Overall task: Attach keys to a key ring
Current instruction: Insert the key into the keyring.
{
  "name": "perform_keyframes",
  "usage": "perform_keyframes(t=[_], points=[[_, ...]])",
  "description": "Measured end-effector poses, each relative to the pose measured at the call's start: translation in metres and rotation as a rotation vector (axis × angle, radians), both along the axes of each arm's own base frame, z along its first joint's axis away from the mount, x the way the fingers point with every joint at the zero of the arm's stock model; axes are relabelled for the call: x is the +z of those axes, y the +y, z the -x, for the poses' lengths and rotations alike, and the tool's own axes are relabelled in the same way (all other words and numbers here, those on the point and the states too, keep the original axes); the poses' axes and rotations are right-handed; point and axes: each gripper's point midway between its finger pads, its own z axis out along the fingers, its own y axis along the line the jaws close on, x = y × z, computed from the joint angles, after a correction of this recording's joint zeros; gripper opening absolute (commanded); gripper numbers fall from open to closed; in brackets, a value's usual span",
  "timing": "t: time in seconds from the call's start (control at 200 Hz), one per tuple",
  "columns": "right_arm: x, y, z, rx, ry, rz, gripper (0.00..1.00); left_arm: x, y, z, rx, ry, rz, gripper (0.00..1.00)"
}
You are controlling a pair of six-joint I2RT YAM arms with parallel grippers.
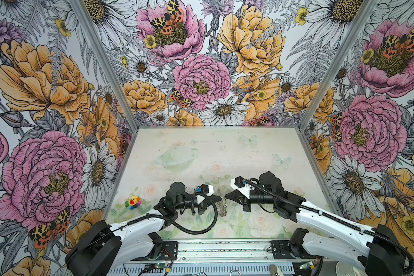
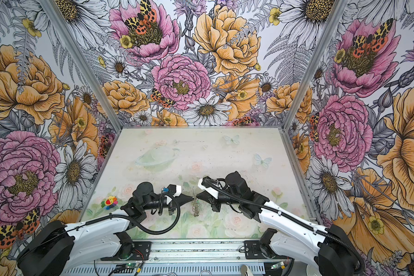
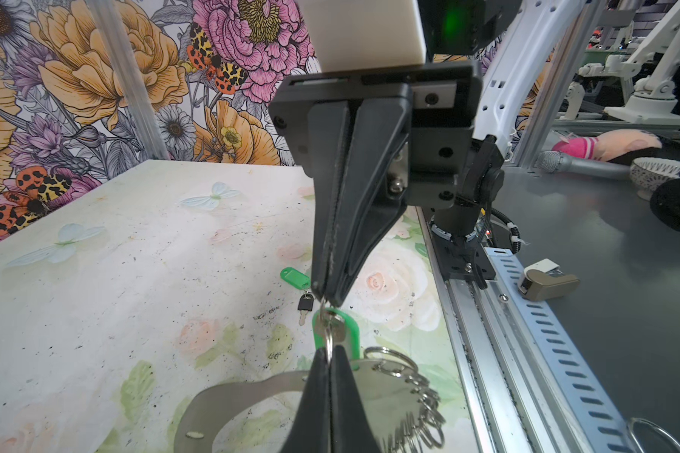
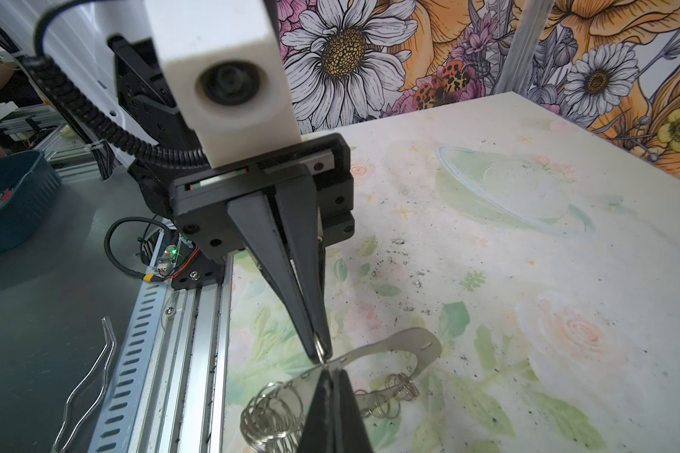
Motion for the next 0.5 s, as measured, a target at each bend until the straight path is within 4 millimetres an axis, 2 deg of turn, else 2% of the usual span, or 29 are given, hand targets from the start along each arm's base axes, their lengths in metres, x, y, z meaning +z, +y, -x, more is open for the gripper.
perform_keyframes(t=[0.15, 0.5], points=[[0.003, 0.000, 0.000, 0.010, -0.033, -0.001, 0.00, -0.006, -0.001, 0.005, -0.033, 0.025, -0.011, 0.00], [-0.003, -0.003, 0.009, 0.065, -0.099, 0.005, 0.00, -0.005, -0.004, 0.012, -0.085, 0.039, -0.006, 0.00]])
